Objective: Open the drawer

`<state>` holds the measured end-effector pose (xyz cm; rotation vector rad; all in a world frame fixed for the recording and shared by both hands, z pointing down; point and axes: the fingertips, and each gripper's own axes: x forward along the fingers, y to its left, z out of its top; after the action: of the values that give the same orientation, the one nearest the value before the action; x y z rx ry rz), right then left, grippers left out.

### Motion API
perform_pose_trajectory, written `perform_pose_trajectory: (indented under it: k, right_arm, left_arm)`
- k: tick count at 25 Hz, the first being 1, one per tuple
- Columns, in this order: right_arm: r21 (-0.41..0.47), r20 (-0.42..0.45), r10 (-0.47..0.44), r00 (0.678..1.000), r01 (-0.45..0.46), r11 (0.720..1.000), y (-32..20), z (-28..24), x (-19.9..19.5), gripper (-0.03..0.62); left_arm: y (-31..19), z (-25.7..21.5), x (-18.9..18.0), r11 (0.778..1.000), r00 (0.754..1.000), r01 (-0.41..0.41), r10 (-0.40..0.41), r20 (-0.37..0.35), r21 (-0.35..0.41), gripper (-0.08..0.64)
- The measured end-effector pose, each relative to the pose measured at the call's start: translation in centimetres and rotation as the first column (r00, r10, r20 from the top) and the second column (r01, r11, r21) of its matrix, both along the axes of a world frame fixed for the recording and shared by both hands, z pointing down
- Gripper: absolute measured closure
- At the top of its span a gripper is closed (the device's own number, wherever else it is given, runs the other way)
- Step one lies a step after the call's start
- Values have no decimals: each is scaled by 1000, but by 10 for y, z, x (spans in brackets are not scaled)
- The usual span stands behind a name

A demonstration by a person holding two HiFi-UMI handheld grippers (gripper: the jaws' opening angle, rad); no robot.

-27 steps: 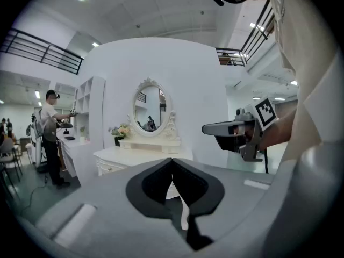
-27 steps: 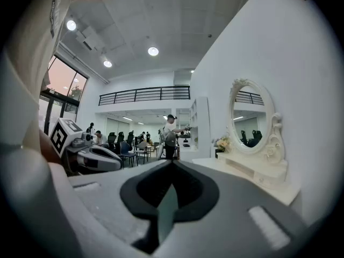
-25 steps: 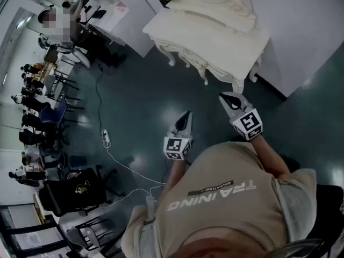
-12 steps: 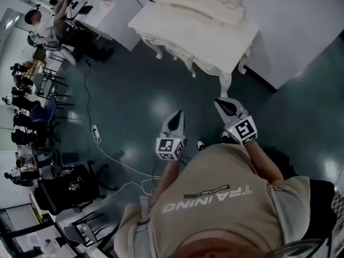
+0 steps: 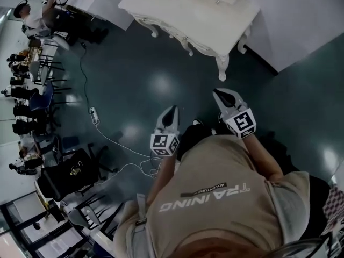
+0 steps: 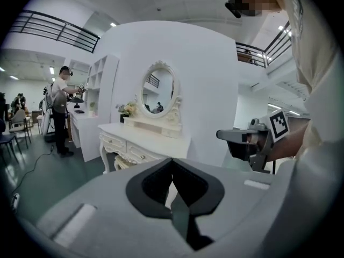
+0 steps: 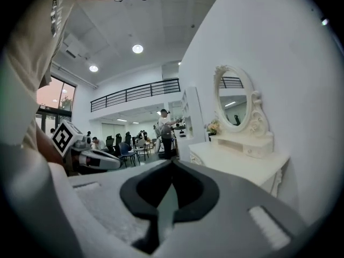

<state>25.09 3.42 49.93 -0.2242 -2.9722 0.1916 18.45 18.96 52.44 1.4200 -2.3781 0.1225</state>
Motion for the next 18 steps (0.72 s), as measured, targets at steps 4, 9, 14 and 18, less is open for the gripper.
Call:
perform_pose_trajectory:
  k: [4,9,14,18]
  right_arm:
    - [-13,-61,-29,998,28,1000,-5,16,-6,589]
    - [-55,-112,-37,993,31,998,2,37,-45,589]
    - [-18,-145,-56,988,54,998,25,37,-81,589]
    - [35,-121,-49,991,53,998,33,14,-135,589]
  left_arm:
    - [-2,0,-6,999,999,31,-30,-15,14,552]
    - [3,15,-39,999,999,31,-30,-25,34,552]
    - [15,8,-78,998,999,22,-24,33,57,552]
    - [12,4,-128,998,998,-30,27,49,62,552]
